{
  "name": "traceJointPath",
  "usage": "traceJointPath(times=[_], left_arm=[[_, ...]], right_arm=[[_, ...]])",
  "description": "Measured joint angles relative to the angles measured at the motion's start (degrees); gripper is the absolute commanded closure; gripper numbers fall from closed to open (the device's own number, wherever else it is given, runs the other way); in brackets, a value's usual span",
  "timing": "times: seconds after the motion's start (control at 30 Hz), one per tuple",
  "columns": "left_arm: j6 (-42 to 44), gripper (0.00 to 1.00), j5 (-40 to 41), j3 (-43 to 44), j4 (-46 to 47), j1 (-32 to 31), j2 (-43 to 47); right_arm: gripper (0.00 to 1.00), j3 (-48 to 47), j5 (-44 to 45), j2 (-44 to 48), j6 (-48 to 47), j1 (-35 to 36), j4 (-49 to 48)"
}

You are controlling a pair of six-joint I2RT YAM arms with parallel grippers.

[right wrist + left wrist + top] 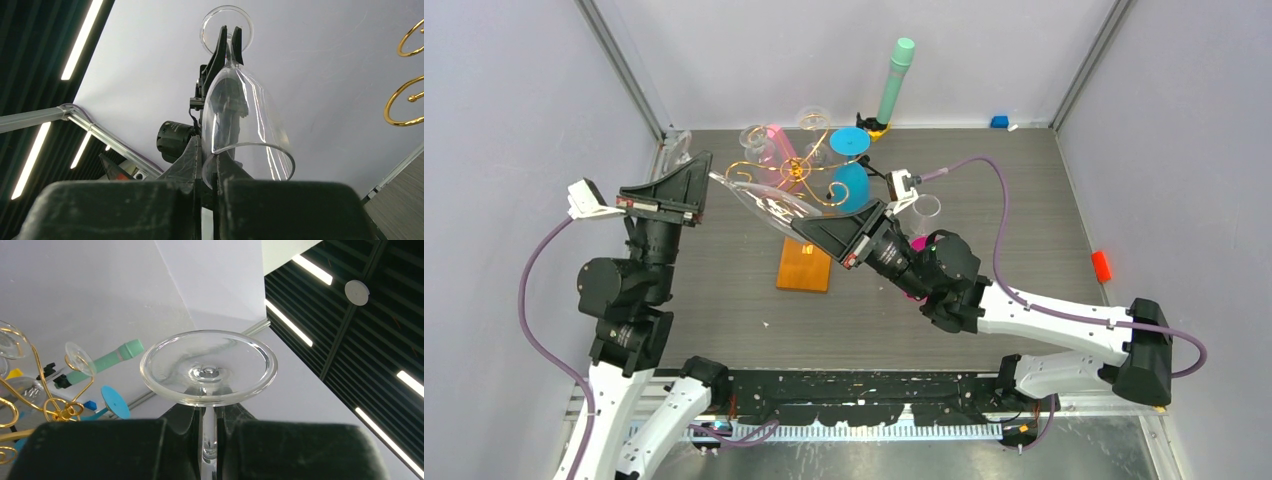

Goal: Take the wine glass off the wine glass rack

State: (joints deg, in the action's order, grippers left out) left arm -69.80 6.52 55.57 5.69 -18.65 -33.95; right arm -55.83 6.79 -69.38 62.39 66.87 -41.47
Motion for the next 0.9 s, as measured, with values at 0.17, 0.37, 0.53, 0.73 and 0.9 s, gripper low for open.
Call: traceJointPath(times=[0.17,0.37,0.53,0.73,0.9], left_arm=[[0.0,0.7,-0.2,0.0,0.5,0.0,0.6],[1.0,0.51,-0.6,0.0,0.9,0.0,0.9],[1.4,0.17,-0.8,0.0,1.4,0.0,1.6],[1.0,0.09,-1.2,-0.4,1.1,0.0,2.3],[1.2,0.04,-1.8,-0.6,0.2,0.0,3.4]], right_arm=[[1.0,-0.3,0.2,0.0,-0.1,0.2,-0.9],[1.0,-0.7,1.1,-0.2,-1.2,0.2,-0.7],[1.0,-1.6,2.5,-1.6,-2.6,0.1,-1.6],[1.0,-1.8,3.8,-2.7,-5.2,0.1,-3.0],[1.0,-3.8,5.6,-1.7,-10.8,0.1,-0.2]])
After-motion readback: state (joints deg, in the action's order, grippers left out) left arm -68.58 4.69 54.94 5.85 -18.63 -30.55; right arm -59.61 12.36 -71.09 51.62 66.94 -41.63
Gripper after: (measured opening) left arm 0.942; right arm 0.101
